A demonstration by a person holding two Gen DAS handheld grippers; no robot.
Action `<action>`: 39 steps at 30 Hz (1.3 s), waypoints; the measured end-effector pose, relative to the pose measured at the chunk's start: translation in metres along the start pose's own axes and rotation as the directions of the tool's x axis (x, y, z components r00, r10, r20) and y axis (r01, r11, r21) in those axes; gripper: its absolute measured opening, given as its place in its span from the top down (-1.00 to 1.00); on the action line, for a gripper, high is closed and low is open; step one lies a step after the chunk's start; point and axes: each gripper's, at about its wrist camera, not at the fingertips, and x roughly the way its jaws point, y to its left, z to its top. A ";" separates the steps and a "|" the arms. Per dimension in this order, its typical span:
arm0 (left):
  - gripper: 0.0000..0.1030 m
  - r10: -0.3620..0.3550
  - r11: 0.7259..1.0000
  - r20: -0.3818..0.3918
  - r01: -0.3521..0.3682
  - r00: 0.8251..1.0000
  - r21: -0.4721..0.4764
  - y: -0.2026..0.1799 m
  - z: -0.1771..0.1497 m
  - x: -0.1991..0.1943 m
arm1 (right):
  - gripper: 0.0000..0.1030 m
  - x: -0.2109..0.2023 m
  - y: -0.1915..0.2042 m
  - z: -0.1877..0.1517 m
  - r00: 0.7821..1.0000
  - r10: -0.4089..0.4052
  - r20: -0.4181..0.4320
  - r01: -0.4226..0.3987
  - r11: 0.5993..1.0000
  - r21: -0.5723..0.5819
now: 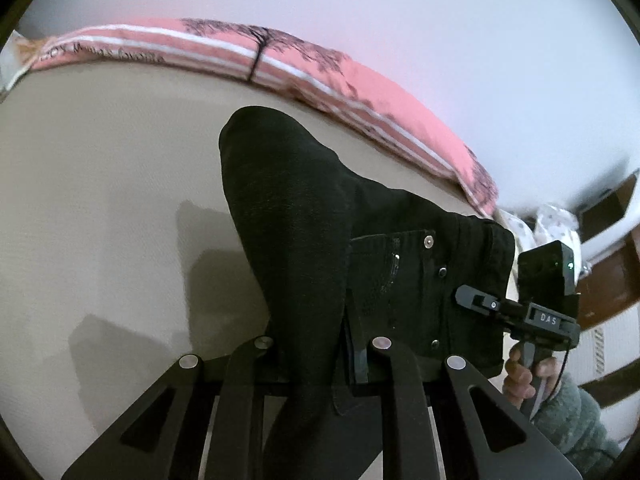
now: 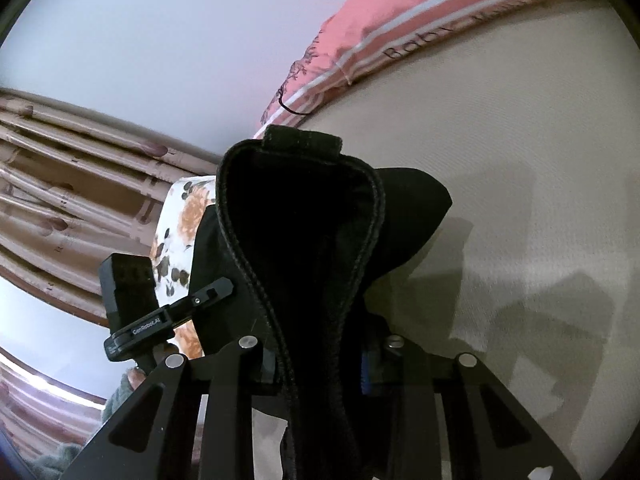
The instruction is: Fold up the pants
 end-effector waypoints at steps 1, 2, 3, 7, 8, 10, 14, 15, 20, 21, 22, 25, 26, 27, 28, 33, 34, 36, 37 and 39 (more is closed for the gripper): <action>0.69 0.007 1.000 0.003 -0.007 1.000 0.006 0.006 0.004 0.000 | 0.51 0.005 0.002 0.006 1.000 -0.014 0.000 0.014 1.000 -0.011; 0.69 0.020 1.000 0.007 -0.020 1.000 0.013 0.010 0.008 0.004 | 0.51 0.010 0.003 0.012 1.000 -0.027 -0.001 0.027 0.999 -0.019; 0.69 0.033 0.999 0.003 -0.033 0.999 0.017 0.016 0.012 0.006 | 0.51 0.016 0.003 0.016 0.999 -0.037 -0.005 0.037 0.999 -0.025; 0.61 0.091 0.996 -0.031 -0.091 0.995 0.020 0.030 0.009 0.031 | 0.49 0.029 -0.003 0.018 0.991 -0.136 -0.021 0.134 0.989 -0.065; 0.49 0.106 0.994 -0.033 -0.105 0.994 0.016 0.034 0.006 0.034 | 0.42 0.032 -0.003 0.015 0.982 -0.190 -0.012 0.188 0.977 -0.096; 0.34 0.131 0.991 -0.015 -0.131 0.991 0.010 0.037 0.000 0.039 | 0.27 0.034 -0.006 0.011 0.973 -0.233 0.001 0.232 0.967 -0.103; -0.06 0.181 0.983 0.032 -0.182 0.983 0.020 0.039 -0.013 0.036 | -0.05 0.031 -0.009 0.001 0.957 -0.287 0.028 0.288 0.951 -0.108; -0.12 0.201 0.979 0.037 -0.202 0.979 0.018 0.040 -0.016 0.035 | -0.08 0.030 -0.008 -0.003 0.952 -0.303 0.035 0.305 0.945 -0.115; -0.16 0.297 0.952 0.082 -0.301 0.951 0.052 0.030 -0.045 0.022 | -0.22 0.019 0.001 -0.027 0.921 -0.379 0.092 0.389 0.910 -0.146; -0.16 0.338 0.936 0.099 -0.345 0.936 0.072 0.024 -0.053 0.017 | -0.22 0.015 0.002 -0.031 0.918 -0.384 0.099 0.395 0.907 -0.143; -0.16 0.367 0.922 0.108 -0.377 0.924 0.085 0.020 -0.058 0.014 | -0.22 0.011 0.004 -0.037 0.912 -0.393 0.113 0.407 0.903 -0.141; -0.18 0.437 0.881 0.133 -0.453 0.890 0.135 0.005 -0.077 0.006 | -0.22 -0.001 0.010 -0.048 0.902 -0.405 0.147 0.422 0.900 -0.109; -0.19 0.443 0.875 0.136 -0.461 0.886 0.147 0.002 -0.083 0.003 | -0.22 -0.003 0.013 -0.050 0.901 -0.405 0.156 0.423 0.900 -0.103; -0.20 0.451 0.869 0.141 -0.469 0.881 0.154 -0.002 -0.090 0.000 | -0.22 -0.007 0.017 -0.054 0.898 -0.406 0.167 0.425 0.899 -0.100; -0.21 0.464 0.861 0.146 -0.483 0.874 0.157 -0.005 -0.096 -0.003 | -0.22 -0.009 0.021 -0.057 0.896 -0.410 0.173 0.430 0.897 -0.102; -0.23 0.501 0.835 0.172 -0.526 0.848 0.164 -0.019 -0.123 -0.022 | -0.23 -0.014 0.047 -0.080 0.865 -0.451 0.219 0.486 0.862 -0.144; -0.23 0.503 0.831 0.176 -0.529 0.846 0.171 -0.021 -0.127 -0.025 | -0.24 -0.013 0.053 -0.085 0.861 -0.457 0.224 0.494 0.856 -0.153; -0.23 0.513 0.821 0.178 -0.540 0.840 0.184 -0.026 -0.137 -0.028 | -0.30 -0.012 0.065 -0.096 0.848 -0.475 0.234 0.517 0.838 -0.175; -0.23 0.519 0.816 0.177 -0.547 0.836 0.187 -0.028 -0.140 -0.029 | -0.32 -0.011 0.071 -0.101 0.839 -0.488 0.242 0.533 0.827 -0.180; -0.23 0.526 0.813 0.177 -0.553 0.832 0.181 -0.031 -0.146 -0.033 | -0.32 -0.009 0.081 -0.110 0.831 -0.494 0.255 0.545 0.815 -0.198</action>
